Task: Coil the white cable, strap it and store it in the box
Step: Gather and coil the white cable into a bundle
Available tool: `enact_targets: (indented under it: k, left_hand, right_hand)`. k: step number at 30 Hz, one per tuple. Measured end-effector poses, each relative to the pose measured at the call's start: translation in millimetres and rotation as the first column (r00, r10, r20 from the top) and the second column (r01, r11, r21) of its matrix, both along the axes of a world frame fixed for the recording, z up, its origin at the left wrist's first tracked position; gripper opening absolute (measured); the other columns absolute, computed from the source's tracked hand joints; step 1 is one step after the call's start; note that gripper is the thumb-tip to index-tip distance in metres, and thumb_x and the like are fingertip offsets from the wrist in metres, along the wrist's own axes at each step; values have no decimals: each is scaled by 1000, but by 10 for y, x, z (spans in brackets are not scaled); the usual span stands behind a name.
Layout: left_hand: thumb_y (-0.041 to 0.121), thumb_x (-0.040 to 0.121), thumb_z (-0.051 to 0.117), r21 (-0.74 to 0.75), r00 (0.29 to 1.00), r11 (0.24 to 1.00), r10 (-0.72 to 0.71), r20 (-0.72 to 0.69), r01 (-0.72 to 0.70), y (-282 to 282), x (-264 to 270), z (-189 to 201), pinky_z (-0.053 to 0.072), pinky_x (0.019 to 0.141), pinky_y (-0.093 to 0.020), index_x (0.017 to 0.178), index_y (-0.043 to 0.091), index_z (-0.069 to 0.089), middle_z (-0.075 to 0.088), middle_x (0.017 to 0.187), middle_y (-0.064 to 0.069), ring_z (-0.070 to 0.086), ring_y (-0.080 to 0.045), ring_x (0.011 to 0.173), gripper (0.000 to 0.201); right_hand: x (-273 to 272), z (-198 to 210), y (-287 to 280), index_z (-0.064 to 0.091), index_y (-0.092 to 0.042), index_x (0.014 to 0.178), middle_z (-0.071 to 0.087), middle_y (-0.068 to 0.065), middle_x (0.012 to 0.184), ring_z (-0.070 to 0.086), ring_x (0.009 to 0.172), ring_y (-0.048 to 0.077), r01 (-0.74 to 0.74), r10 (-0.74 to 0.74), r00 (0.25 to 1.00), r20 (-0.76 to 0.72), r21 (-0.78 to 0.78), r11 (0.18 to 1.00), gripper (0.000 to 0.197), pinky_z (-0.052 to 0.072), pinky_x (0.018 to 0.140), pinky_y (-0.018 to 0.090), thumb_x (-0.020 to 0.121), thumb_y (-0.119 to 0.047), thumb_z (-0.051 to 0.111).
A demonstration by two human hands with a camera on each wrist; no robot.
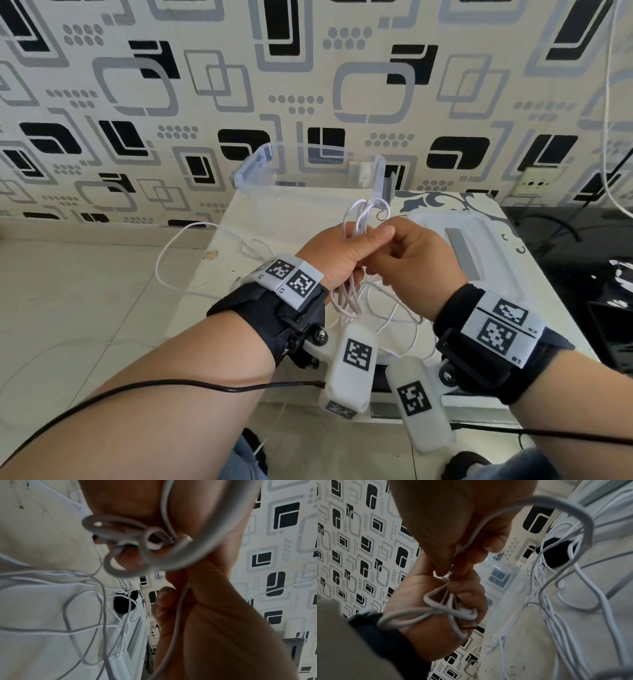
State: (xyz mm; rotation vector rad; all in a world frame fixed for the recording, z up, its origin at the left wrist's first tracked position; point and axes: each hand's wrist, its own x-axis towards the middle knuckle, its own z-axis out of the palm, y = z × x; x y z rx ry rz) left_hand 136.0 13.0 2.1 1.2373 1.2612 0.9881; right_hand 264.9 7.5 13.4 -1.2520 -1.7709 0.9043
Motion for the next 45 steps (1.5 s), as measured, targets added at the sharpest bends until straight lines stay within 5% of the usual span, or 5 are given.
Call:
enact_targets:
  k: [11, 17, 24, 35, 45]
  left_hand:
    - [30, 92, 57, -39, 903, 933, 358, 239, -359, 115, -202, 95, 46, 58, -33, 72, 12, 57, 56, 53, 1, 51, -17, 48, 28]
    - [22, 97, 49, -130, 781, 914, 398, 482, -385, 119, -298, 220, 58, 53, -29, 81, 10, 53, 59, 48, 3, 66, -16, 50, 20]
    - [21, 99, 44, -149, 693, 923, 367, 621, -356, 93, -335, 303, 57, 53, -29, 79, 13, 49, 59, 49, 2, 70, -18, 56, 22]
    - [42, 94, 49, -93, 768, 921, 368, 524, -379, 138, -391, 301, 34, 47, -22, 69, 19, 44, 39, 42, 8, 37, -7, 34, 34]
    - [9, 93, 50, -31, 821, 946, 295, 488, -321, 167, -562, 318, 26, 36, -14, 66, 20, 39, 34, 38, 9, 30, -3, 30, 31]
  right_hand:
    - [27, -64, 33, 58, -17, 78, 66, 23, 74, 56, 49, 1, -11, 11, 1000, 5, -72, 997, 13, 50, 65, 30, 80, -22, 70]
    - [35, -66, 20, 61, -20, 76, 66, -1, 60, 60, 65, 27, -51, 42, 996, -76, -124, 991, 12, 50, 72, 39, 84, -28, 62]
    - [28, -110, 15, 57, -21, 64, 58, -10, 54, 50, 54, 2, -140, 139, 990, -13, -121, 983, 24, 43, 59, 11, 88, -19, 59]
    - [33, -148, -9, 59, -17, 73, 47, 2, 67, 41, 60, 8, -262, 269, 960, 78, -89, 961, 14, 38, 61, 14, 82, -25, 66]
    - [184, -251, 168, 58, -29, 80, 57, -21, 79, 53, 72, 2, -103, 107, 911, 397, -32, 994, 13, 36, 61, 6, 88, -18, 57]
